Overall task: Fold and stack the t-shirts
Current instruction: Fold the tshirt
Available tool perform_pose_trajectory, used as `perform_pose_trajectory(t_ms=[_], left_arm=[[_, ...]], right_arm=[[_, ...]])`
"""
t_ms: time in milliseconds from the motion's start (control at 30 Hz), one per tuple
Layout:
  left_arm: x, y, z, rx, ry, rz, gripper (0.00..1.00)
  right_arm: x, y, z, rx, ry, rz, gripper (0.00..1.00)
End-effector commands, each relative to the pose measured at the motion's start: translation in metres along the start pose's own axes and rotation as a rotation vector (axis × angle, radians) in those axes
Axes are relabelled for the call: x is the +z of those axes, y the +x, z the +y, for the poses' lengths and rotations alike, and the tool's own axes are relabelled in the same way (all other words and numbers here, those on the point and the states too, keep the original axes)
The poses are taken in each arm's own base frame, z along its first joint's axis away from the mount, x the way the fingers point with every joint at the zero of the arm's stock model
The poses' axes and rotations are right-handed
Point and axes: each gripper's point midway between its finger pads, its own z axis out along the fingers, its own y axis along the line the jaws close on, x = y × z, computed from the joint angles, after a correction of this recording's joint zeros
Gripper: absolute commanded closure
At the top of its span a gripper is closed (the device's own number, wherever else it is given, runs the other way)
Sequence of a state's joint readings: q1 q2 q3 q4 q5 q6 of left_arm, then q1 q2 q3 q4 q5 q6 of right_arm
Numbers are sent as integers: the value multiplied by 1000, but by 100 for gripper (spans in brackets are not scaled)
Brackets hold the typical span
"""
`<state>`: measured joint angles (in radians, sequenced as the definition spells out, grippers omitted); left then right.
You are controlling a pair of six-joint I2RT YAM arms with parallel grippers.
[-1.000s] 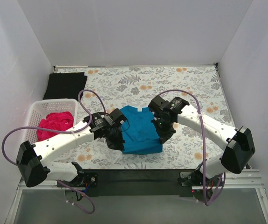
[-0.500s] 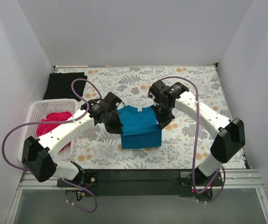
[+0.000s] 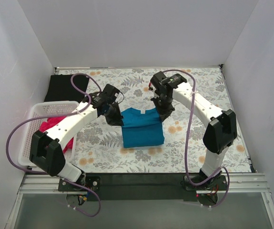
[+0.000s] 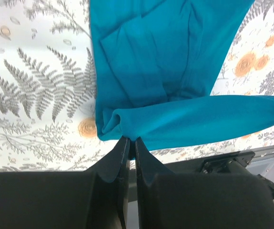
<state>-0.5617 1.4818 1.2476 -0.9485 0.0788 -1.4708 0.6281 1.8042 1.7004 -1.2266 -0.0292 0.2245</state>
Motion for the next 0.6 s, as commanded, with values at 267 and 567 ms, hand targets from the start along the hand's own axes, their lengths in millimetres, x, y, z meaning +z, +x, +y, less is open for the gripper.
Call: perform_pose_trajectory(t_ms=[267, 567], left_arm=[[14, -60, -4, 41, -11, -126, 100], [61, -89, 14, 20, -98, -181, 100]], right_arm=[[7, -43, -22, -1, 60, -25, 99], [47, -72, -43, 27, 96, -15, 99]])
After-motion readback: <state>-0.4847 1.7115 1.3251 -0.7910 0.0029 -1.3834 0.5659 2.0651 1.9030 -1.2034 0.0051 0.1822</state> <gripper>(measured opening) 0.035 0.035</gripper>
